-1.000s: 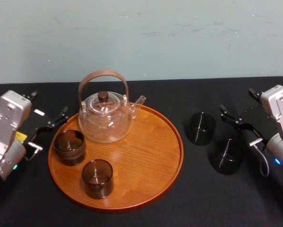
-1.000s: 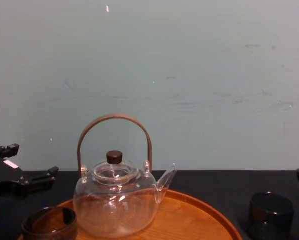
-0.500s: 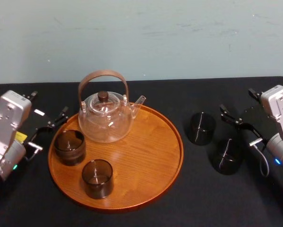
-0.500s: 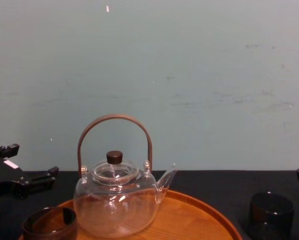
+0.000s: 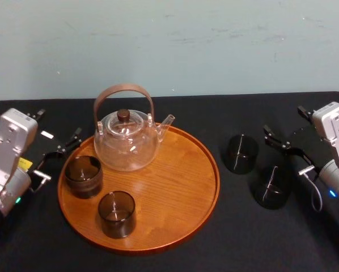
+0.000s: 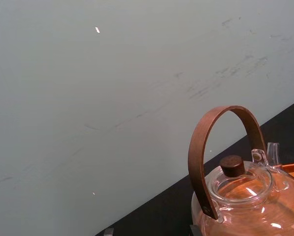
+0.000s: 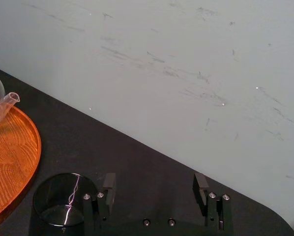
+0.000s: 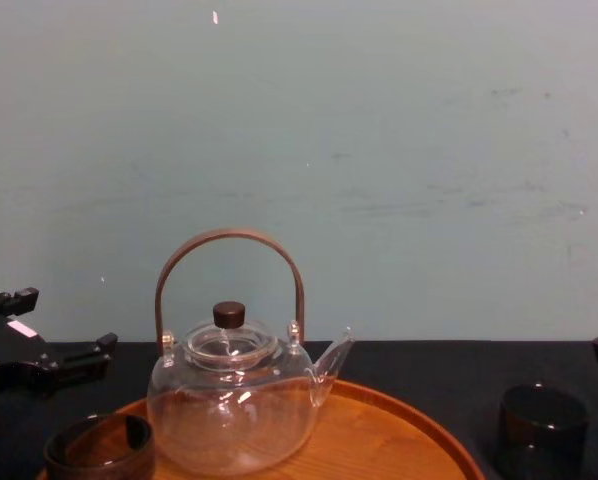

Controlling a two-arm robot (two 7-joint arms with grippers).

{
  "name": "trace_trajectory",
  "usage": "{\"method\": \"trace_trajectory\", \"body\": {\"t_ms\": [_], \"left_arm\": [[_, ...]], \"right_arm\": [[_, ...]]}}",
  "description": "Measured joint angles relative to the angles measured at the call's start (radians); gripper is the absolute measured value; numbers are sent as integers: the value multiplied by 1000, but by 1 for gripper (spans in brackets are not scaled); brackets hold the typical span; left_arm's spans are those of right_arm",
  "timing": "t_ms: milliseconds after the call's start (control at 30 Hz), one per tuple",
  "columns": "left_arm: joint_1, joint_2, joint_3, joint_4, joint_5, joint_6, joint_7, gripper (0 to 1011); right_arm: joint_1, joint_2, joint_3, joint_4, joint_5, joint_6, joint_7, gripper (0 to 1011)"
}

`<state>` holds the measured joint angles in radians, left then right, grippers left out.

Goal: Pick up the glass from the table and place it on the tray.

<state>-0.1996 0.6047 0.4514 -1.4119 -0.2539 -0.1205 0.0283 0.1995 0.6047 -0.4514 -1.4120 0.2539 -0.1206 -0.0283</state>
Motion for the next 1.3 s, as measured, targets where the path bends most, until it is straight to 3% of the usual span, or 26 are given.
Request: {"method": "trace_trajectory", "body": {"t_ms": [800, 1300], "left_arm": [[0, 0, 0, 0, 0, 0, 0, 1001], [0, 0, 0, 0, 0, 0, 0, 1001]], "right_arm": [[-7, -3, 13, -8, 4, 1, 9, 1002], [-137, 36, 67, -167, 13, 34, 36, 1002]]}}
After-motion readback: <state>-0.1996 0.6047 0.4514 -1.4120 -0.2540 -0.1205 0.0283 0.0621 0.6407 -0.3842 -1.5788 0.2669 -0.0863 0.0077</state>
